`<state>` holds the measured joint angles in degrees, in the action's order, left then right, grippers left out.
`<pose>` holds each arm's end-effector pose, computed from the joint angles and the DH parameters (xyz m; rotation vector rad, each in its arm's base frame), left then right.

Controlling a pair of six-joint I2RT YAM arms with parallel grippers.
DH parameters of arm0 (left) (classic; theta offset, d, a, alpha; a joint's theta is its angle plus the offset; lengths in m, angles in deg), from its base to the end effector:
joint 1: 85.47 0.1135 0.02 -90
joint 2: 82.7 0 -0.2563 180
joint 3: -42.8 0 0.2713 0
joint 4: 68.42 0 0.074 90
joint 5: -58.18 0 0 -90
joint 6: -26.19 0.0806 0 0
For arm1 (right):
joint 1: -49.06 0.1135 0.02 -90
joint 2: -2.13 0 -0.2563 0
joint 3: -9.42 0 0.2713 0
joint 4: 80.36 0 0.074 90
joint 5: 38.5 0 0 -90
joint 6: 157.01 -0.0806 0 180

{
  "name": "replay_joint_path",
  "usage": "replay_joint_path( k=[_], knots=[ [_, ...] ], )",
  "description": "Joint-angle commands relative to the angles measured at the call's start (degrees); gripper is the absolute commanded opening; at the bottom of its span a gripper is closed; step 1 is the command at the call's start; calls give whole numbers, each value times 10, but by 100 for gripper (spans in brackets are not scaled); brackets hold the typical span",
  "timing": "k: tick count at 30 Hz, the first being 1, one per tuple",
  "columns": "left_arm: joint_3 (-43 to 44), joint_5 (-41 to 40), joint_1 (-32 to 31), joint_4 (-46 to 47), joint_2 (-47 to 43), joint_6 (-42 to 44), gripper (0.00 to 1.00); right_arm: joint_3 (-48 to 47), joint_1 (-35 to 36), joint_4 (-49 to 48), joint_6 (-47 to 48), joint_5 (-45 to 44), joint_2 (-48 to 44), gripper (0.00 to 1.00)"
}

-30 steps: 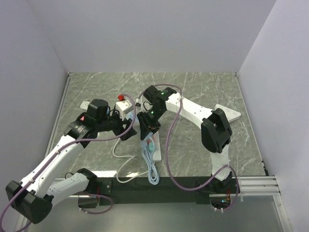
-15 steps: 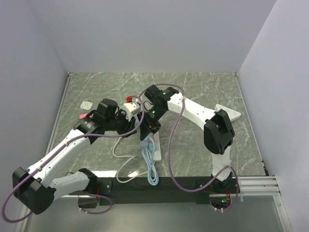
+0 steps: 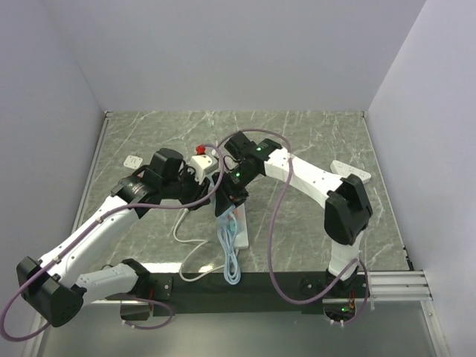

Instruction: Pull the plug off the socket

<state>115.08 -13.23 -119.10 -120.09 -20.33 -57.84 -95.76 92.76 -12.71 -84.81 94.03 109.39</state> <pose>0.2194 -0.1768 0.2871 0.9483 2.1307 -0.6186 0.2612 0.3250 0.2233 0.8197 -2.6929 -1.1958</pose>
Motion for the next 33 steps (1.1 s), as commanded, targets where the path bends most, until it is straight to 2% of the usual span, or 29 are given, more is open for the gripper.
replay_joint_path(
  k=[1, 4, 9, 12, 16, 20, 24, 28, 33],
  knots=[
    [56, -7, 4, 30, -76, -32, 0, 76, -42, -3, -49, -91, -35, 0],
    [20, -14, 6, 60, -108, -54, 0, 113, -63, -38, -61, -54, -63, 0],
    [1, -42, 10, 108, -144, -96, 0, 143, -83, -36, -60, -60, -94, 0],
    [0, -95, 16, 116, -147, -104, 0, 170, -113, -35, -73, -91, -133, 0],
    [20, -151, 33, 106, -130, -104, 0, 186, -191, 0, -69, -157, -195, 0],
    [8, -178, 92, 134, -130, -120, 0, 175, -298, 33, -61, -255, -222, 0],
    [5, -139, 164, 149, -109, -134, 0, 175, -367, 4, -72, -268, -224, 0],
    [0, -114, 230, 157, -72, -148, 0, 155, -382, 1, -66, -254, -212, 0],
    [-8, -107, 294, 191, -3, -183, 0, 167, -399, 4, -75, -299, -221, 0]
  ],
)
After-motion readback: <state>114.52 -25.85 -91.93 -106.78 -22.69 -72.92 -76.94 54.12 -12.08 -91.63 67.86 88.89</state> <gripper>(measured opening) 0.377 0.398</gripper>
